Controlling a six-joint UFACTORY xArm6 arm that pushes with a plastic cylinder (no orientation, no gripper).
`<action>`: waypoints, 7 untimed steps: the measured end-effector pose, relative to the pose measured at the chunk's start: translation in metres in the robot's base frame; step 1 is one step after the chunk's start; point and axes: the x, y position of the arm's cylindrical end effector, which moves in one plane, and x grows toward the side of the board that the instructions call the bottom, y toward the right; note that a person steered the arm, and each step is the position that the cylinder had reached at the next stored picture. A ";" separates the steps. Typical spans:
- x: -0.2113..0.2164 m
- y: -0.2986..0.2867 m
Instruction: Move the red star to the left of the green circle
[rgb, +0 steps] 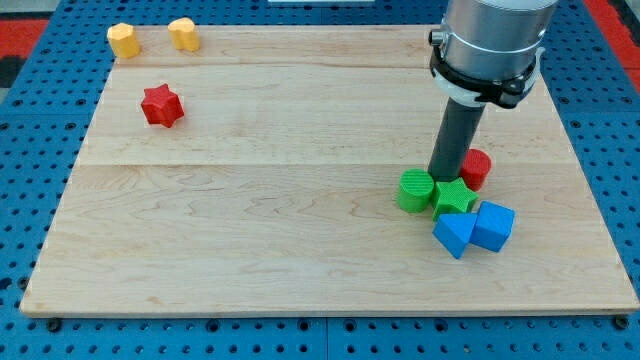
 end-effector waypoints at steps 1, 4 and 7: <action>-0.026 0.000; -0.144 -0.211; -0.126 -0.434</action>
